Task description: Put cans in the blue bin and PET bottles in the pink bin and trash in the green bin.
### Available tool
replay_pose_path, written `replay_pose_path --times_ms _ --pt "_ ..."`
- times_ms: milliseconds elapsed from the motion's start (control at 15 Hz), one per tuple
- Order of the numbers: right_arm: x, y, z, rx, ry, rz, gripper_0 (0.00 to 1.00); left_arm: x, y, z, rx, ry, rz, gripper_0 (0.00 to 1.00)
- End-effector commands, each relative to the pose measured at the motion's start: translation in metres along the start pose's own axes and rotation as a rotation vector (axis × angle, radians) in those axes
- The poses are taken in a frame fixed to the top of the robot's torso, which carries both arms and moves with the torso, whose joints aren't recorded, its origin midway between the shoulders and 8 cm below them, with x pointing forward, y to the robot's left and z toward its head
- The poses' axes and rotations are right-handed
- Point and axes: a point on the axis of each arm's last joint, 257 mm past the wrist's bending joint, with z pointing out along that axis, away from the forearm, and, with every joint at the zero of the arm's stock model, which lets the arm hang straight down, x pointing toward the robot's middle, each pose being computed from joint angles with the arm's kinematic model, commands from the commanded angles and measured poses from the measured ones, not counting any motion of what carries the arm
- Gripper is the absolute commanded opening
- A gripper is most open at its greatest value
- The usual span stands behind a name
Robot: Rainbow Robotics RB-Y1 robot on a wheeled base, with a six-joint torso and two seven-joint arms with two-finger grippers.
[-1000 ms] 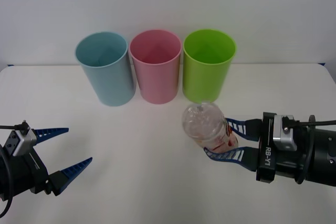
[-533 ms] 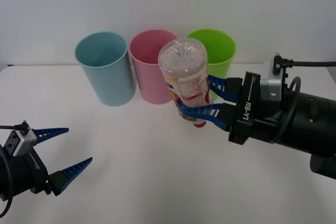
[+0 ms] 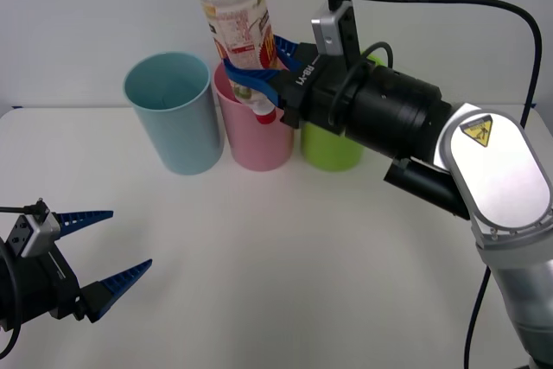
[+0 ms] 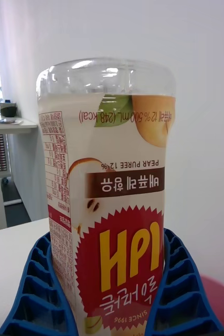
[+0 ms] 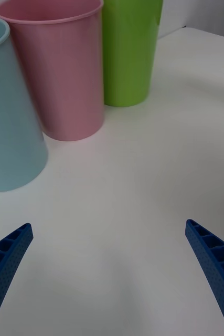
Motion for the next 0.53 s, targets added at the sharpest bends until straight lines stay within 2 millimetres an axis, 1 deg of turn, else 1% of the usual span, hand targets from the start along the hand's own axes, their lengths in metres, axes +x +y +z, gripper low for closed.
replay_pose_path --times_ms 67,133,200,333,533 --pt "-0.008 -0.034 0.039 0.057 -0.014 0.016 0.0 0.0 0.0 0.0 0.0 0.0 0.0 1.0" --pt "-0.009 -0.05 0.054 0.084 -0.01 0.026 0.0 0.0 0.0 0.0 0.0 0.0 0.0 1.0" --pt "-0.005 -0.062 0.064 0.103 0.002 0.031 0.0 0.0 0.0 0.0 0.0 0.0 0.0 1.0" --pt "0.01 -0.086 0.08 0.161 0.032 0.031 0.0 0.0 0.0 0.0 0.0 0.0 0.0 1.0" --pt "0.033 -0.105 0.081 0.207 0.081 0.034 0.0 0.0 0.0 0.0 0.0 0.0 0.0 1.0"
